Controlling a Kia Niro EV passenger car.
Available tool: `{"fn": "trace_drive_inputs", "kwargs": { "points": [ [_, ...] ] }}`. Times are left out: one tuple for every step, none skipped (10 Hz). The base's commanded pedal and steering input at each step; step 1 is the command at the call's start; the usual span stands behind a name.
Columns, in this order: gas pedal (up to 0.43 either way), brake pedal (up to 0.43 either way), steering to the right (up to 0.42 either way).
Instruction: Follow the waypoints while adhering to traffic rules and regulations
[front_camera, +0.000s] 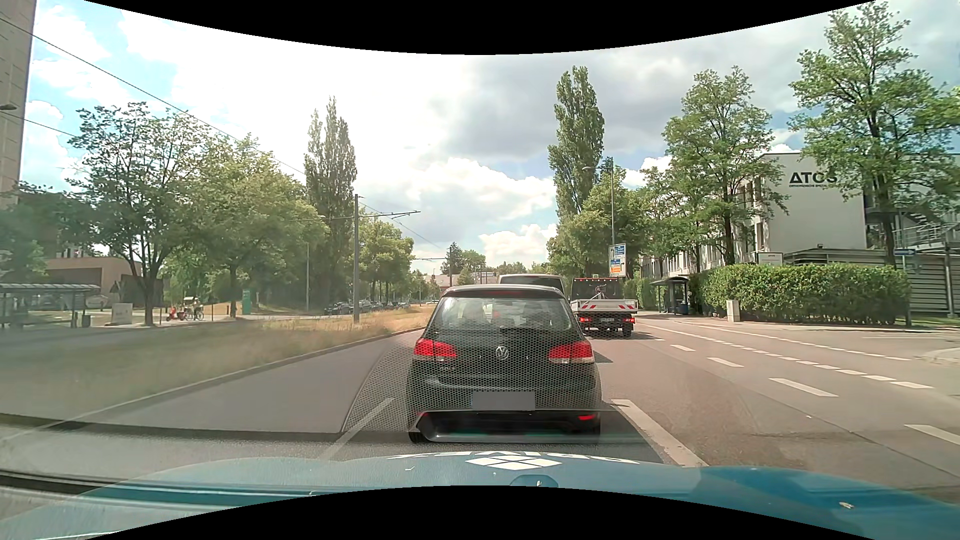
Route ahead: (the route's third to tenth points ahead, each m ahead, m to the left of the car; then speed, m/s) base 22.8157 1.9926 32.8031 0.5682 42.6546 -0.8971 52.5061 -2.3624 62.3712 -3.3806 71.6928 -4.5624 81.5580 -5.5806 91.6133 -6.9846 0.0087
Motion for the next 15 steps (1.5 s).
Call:
{"fn": "trace_drive_inputs", "kwargs": {
  "points": [
    [0.0,0.256,0.024],
    [0.0,0.256,0.023],
    [0.0,0.256,0.023],
    [0.0,0.256,0.024],
    [0.0,0.256,0.024],
    [0.0,0.256,0.023],
    [0.0,0.262,0.023],
    [0.0,0.256,0.023],
    [0.0,0.256,0.024],
    [0.0,0.256,0.023],
    [0.0,0.256,0.023],
    [0.0,0.256,0.024],
    [0.0,0.256,0.023],
    [0.0,0.256,0.023],
    [0.0,0.256,0.023]
  ]
}}
